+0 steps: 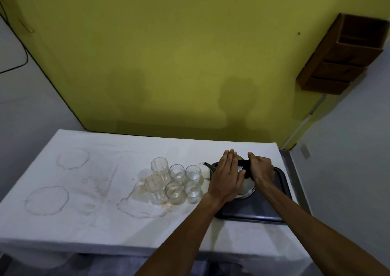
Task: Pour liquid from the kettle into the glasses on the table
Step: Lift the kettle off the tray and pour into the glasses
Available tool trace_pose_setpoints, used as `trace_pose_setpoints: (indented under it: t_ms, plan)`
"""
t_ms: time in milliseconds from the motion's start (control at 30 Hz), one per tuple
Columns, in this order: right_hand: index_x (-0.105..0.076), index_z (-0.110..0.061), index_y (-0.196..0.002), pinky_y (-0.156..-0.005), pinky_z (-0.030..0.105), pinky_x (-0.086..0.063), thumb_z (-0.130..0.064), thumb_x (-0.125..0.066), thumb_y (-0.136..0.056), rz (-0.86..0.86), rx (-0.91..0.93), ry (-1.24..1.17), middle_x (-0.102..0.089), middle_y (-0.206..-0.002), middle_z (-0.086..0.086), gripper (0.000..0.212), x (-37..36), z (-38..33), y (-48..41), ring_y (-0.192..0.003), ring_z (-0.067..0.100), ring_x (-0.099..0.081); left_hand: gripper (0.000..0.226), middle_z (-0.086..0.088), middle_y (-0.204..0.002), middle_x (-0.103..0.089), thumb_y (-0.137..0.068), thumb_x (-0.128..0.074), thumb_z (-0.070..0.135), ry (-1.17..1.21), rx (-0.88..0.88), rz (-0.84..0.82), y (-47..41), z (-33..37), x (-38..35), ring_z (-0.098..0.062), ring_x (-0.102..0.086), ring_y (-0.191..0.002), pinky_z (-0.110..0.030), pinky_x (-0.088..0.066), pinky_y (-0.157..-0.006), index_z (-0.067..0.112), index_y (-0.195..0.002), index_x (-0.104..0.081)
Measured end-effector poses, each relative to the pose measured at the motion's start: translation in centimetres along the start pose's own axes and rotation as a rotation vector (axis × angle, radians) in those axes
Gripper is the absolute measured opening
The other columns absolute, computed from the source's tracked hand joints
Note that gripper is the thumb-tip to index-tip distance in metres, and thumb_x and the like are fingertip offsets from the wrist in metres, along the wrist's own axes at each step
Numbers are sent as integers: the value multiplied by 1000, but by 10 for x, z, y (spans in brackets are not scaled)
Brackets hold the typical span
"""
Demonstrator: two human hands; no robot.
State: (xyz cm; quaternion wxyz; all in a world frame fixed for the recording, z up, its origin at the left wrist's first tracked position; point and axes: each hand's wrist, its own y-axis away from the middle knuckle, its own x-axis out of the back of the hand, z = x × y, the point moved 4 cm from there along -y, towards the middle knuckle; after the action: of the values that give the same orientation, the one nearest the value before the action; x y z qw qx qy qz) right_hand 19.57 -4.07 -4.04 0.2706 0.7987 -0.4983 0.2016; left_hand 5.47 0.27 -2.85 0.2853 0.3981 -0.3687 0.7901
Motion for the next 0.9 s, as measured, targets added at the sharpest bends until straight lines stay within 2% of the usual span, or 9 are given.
trace_pose_setpoints:
  t_ms: [167, 333, 600, 667, 800, 900]
  plan:
    - [-64, -12, -57, -66, 34, -43, -50, -59, -87, 4, 11, 2, -68, -68, 9, 49, 1, -2, -1, -68, 32, -61, 58, -26, -152, -34, -102, -33, 31, 4, -1, -10, 0, 1, -1, -36, -27, -146, -45, -25, -120, -10, -143, -35]
    - [-66, -13, -59, -66, 34, -42, -52, -58, -87, 2, 18, 21, -68, -68, 7, 49, 3, -2, 1, -68, 31, -61, 56, -26, -154, -33, -102, -40, 27, 22, 5, -20, 2, 1, -2, -36, -26, -147, -45, -24, -121, -9, -144, -34]
    - [-66, -14, -58, -66, 35, -43, -46, -62, -88, -46, -20, -71, -67, -63, 3, 45, 1, 11, -1, -68, 28, -63, 54, -24, -148, -44, -100, -40, 30, -15, -18, -12, 1, 5, -1, -34, -36, -142, -43, -31, -117, -6, -140, -43]
    - [-65, -17, -57, -68, 35, -43, -44, -62, -90, -65, -26, -103, -66, -65, 3, 43, 0, 15, -1, -70, 27, -62, 57, -22, -150, -42, -101, -34, 33, -22, -25, -17, 0, 7, -1, -33, -32, -144, -43, -29, -119, -5, -142, -40]
    - [-64, -15, -54, -59, 36, -42, -38, -66, -90, -55, -66, -191, -67, -62, 6, 43, -3, 18, 0, -65, 26, -62, 59, -20, -155, -35, -101, -33, 35, -53, -45, -36, 0, 6, 1, -31, -24, -147, -43, -24, -121, -3, -146, -33]
    - [-65, -12, -55, -69, 46, -50, -35, -70, -87, -66, -89, -270, -66, -62, 9, 40, -6, 17, 2, -66, 28, -61, 60, -19, -157, -31, -102, -30, 36, -85, -45, -40, 0, 7, 5, -31, -20, -149, -43, -21, -121, -2, -148, -30]
